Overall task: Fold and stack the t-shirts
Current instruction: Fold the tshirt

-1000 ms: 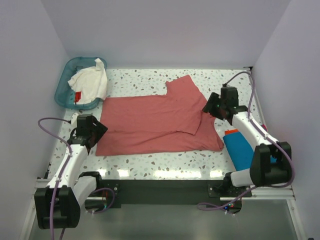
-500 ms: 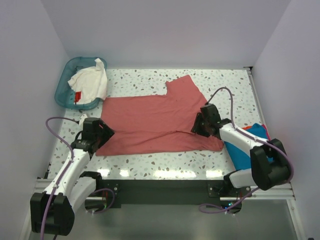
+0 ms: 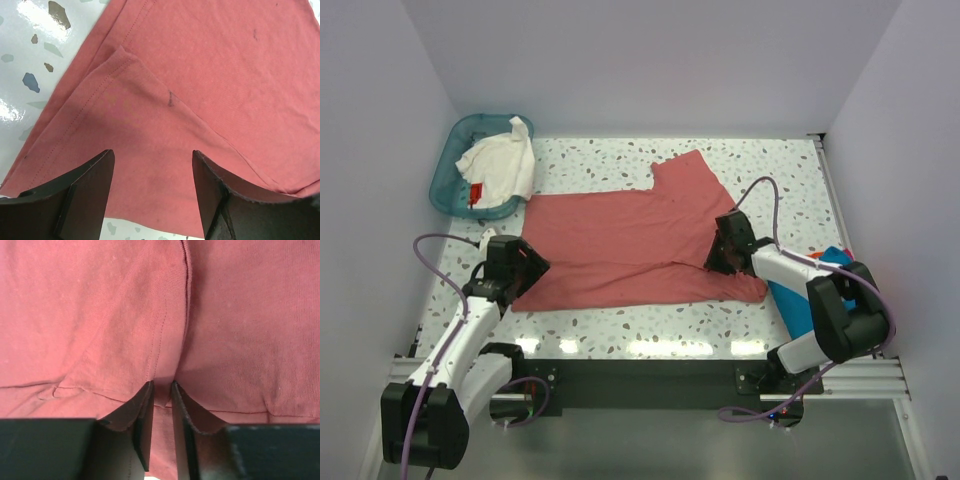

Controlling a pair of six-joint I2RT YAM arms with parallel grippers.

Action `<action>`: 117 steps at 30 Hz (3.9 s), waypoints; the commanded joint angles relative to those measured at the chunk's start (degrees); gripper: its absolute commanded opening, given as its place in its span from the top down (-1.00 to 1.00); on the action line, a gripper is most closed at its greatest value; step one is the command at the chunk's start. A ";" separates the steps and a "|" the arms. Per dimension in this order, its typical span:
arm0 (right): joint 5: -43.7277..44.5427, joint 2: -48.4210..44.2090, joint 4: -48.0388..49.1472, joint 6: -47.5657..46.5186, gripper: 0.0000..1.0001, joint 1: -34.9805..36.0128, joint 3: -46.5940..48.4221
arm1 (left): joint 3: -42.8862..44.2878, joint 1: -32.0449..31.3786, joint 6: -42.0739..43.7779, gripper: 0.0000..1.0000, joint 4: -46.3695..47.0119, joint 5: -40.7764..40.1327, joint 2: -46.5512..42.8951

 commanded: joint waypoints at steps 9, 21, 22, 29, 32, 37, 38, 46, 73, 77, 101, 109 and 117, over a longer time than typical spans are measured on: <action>1.29 0.39 0.89 0.04 1.00 0.61 3.98 | 0.65 -0.26 1.65 -0.36 2.88 0.35 0.78; 0.32 6.98 0.28 -1.80 1.00 0.97 13.91 | 1.97 -0.17 1.91 -0.36 2.70 -2.20 1.84; 0.15 8.38 0.28 -1.89 1.00 0.97 15.83 | 2.23 -0.17 1.91 -0.36 2.61 -2.29 2.45; -0.99 15.94 0.89 -2.25 1.00 1.41 23.75 | 5.22 0.18 1.65 -0.35 2.09 -6.67 5.08; -2.66 19.45 2.29 -2.42 1.00 1.49 26.74 | 6.01 0.79 0.86 -0.33 1.91 -7.56 7.11; -4.07 23.07 0.02 -4.70 0.32 1.49 32.71 | 9.00 1.85 0.51 -0.31 2.61 -7.74 11.32; -3.73 22.98 -1.21 -5.05 0.19 1.41 33.34 | 9.61 1.94 0.94 -0.30 2.70 -8.00 11.77; 0.59 17.71 -5.17 -8.66 -0.31 -2.54 34.92 | 19.36 2.03 3.50 -0.33 7.43 -8.27 20.72; -0.47 28.62 -7.11 -7.43 -0.09 -15.47 34.23 | 37.76 -4.47 7.46 -0.13 11.40 -2.99 57.12; -1.17 26.15 -6.67 -7.08 -0.09 -18.45 30.10 | 35.29 -6.05 5.87 -0.13 12.63 -2.47 56.60; -8.82 24.91 -11.50 -15.95 -0.14 -22.32 45.99 | 64.98 -5.00 18.88 -0.16 -4.15 -18.54 65.02; -7.50 33.08 -14.13 -17.71 -0.14 -22.32 57.85 | 72.62 -5.00 19.14 -0.06 -8.01 -21.71 72.06; -6.97 38.71 -13.17 -19.12 -0.15 -22.32 63.49 | 77.11 -4.92 19.58 -0.06 -9.60 -22.85 77.34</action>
